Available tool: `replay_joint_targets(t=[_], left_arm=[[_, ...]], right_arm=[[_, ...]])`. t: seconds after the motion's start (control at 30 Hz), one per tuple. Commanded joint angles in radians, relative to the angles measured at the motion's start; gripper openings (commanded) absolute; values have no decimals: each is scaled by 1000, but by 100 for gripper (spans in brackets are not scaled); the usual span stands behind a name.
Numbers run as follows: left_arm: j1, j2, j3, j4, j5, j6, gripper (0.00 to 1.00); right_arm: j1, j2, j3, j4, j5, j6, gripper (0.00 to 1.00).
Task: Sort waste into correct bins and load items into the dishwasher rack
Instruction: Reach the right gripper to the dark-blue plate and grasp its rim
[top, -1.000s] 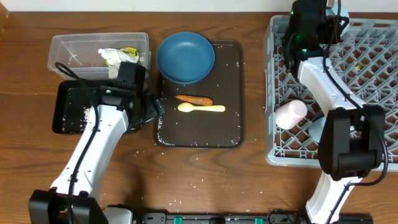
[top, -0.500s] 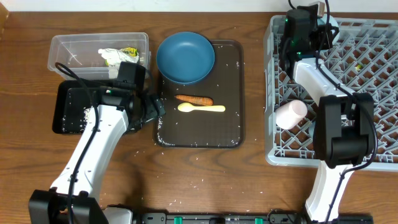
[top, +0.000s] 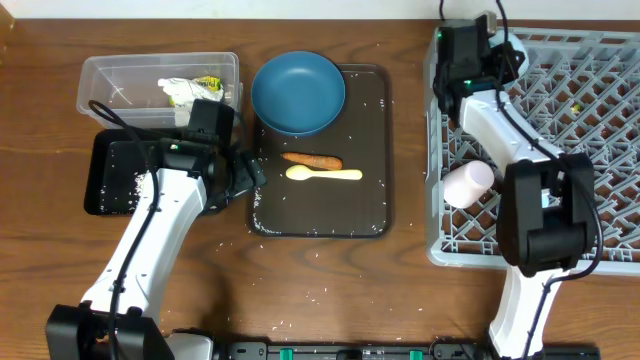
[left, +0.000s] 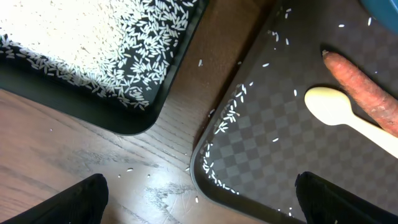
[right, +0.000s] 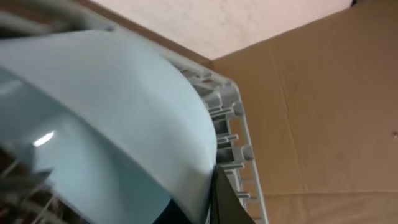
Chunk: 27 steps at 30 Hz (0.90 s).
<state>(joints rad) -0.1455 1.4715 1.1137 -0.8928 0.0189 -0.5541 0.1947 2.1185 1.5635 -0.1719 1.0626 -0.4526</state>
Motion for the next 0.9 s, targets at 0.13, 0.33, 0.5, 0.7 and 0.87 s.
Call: replay_joint_targets(t=[0.13,0.33,0.5,0.7,0.87], left_arm=[[6,-8,23,-3,-12,-5,98],[6,-8,23,-3,-12,-5,98],[6,-8,23,-3,-12,-5,98],[6,-8,23,-3,-12,-5,98],[6,-8,23,-3,-12,-5,98]], right_arm=[[131,24,-30,-114,-131,-7,40],[169,-30,-30,-125,-133,71,79],[172,-133,-30,-126,-229,90,90],[182,-298,-30,-225,-829,150,99],[183,-339,-30,-328,-1308,203,92]])
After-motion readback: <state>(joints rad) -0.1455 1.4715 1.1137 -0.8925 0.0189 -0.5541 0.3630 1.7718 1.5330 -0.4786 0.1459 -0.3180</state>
